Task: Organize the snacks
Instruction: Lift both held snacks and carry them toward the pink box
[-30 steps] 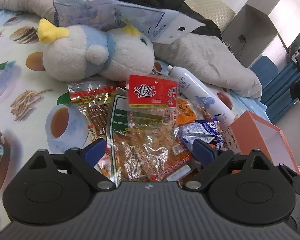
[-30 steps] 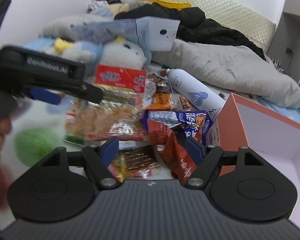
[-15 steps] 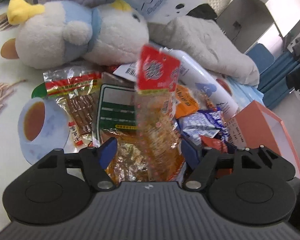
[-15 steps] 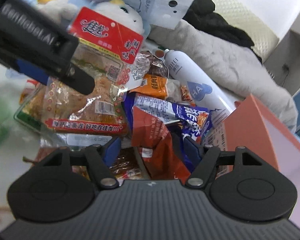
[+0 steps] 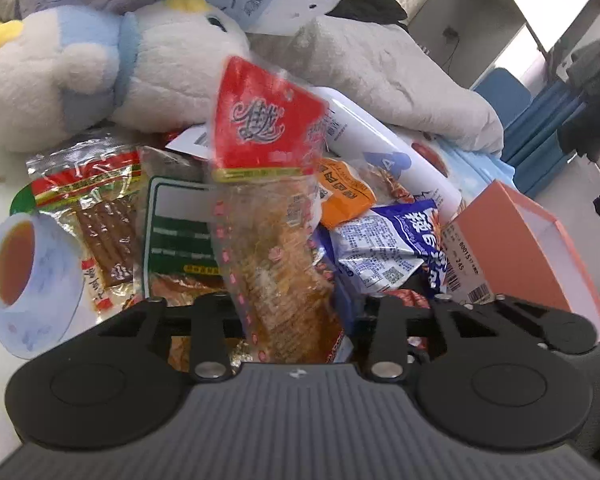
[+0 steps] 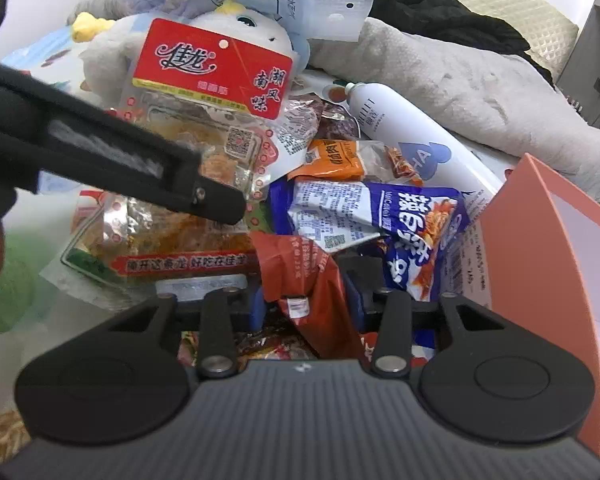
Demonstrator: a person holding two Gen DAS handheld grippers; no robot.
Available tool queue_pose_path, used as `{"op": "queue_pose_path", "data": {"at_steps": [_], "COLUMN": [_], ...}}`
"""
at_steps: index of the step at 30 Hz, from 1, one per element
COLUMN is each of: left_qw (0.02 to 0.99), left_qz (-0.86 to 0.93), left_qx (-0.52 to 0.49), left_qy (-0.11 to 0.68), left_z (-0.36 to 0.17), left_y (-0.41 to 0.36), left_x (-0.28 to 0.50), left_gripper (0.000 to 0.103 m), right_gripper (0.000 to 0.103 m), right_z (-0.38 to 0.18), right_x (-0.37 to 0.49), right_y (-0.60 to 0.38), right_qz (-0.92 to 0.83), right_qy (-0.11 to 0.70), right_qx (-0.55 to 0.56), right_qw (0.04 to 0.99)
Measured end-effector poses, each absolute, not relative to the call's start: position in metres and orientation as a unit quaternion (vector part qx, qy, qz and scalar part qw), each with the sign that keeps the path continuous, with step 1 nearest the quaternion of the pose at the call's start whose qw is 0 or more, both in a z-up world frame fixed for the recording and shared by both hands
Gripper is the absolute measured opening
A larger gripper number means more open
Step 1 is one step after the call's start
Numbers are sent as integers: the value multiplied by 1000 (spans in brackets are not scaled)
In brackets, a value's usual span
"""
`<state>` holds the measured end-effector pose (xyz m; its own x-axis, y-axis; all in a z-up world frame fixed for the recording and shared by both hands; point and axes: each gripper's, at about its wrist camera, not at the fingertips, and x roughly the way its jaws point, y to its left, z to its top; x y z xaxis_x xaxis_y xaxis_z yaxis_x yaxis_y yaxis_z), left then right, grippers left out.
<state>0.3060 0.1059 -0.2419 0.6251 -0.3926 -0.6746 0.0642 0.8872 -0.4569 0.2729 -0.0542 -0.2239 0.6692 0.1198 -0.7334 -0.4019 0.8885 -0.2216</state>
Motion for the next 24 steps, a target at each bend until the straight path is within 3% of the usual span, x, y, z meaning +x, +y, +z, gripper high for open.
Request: {"op": "queue_pose_path", "data": {"at_steps": [10, 24], "left_qw": [892, 904], "left_qz": [-105, -67], "left_qx": [-185, -142], "left_qy": [400, 398], "left_z": [-217, -178], "left_y": [106, 100], "left_x": [276, 216], "left_gripper": [23, 20], "right_gripper": [39, 39], "right_z": [-199, -158], "right_x": [253, 206], "right_y": [-64, -86], "right_qz": [151, 155], "right_qy": [374, 358], "right_qx": [-159, -56], "right_qw": [901, 919]}}
